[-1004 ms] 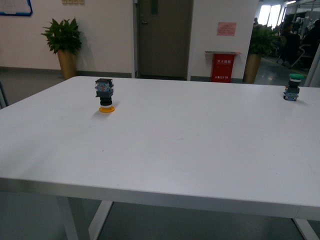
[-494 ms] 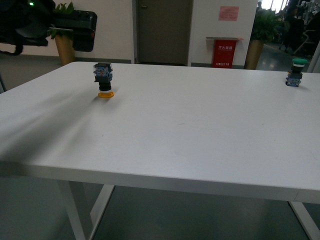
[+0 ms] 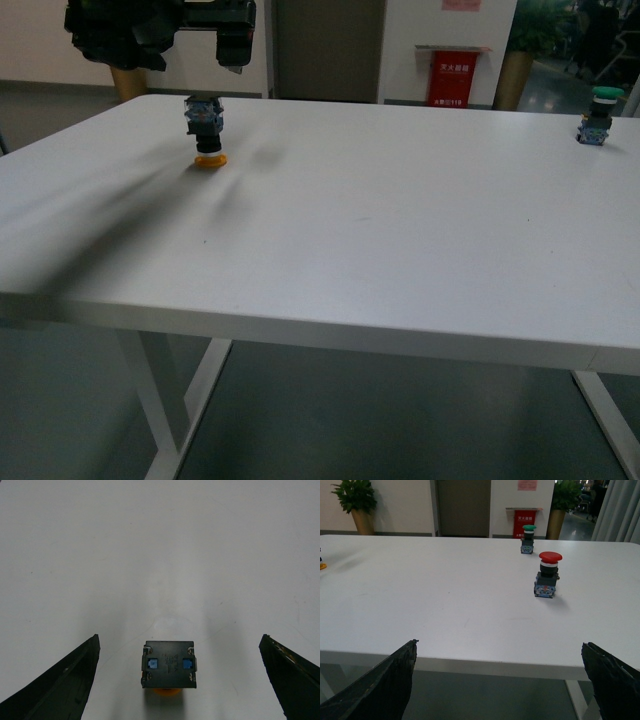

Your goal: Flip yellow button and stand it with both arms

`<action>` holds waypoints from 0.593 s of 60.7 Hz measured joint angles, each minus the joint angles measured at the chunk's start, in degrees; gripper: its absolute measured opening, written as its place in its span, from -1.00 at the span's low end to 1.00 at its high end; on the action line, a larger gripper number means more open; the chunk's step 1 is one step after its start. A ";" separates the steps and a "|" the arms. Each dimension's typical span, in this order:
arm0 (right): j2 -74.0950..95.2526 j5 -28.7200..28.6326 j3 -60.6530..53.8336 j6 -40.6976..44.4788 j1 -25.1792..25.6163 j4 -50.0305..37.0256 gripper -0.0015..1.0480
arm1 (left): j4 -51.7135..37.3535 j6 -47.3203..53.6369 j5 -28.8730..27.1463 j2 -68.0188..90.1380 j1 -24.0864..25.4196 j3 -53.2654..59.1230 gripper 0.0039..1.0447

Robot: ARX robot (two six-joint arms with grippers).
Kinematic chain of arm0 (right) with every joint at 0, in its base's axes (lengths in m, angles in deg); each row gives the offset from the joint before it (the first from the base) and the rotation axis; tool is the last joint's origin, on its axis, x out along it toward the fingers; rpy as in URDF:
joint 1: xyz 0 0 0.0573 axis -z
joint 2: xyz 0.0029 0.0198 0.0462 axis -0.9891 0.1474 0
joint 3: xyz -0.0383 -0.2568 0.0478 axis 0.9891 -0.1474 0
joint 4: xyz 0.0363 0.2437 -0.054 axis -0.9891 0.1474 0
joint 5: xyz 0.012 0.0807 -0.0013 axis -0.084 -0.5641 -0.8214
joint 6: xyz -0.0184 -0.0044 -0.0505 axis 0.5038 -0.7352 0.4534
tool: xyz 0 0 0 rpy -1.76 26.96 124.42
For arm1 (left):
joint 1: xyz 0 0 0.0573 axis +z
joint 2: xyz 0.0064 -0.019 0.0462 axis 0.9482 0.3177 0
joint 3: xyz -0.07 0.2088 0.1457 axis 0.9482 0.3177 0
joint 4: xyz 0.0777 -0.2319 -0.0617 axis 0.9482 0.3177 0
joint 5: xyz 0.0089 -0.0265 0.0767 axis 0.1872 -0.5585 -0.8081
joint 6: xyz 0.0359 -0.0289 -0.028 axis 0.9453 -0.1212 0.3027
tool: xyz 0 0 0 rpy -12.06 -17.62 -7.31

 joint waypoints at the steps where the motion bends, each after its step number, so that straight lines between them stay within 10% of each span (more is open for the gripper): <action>1: 0.00 0.00 0.00 0.00 0.00 0.00 0.87 | 0.00 0.00 -0.07 0.09 -0.04 -0.07 0.89; 36: 0.00 0.00 0.00 0.00 0.00 0.00 0.87 | -1.81 -0.17 -1.66 2.14 0.15 0.55 0.89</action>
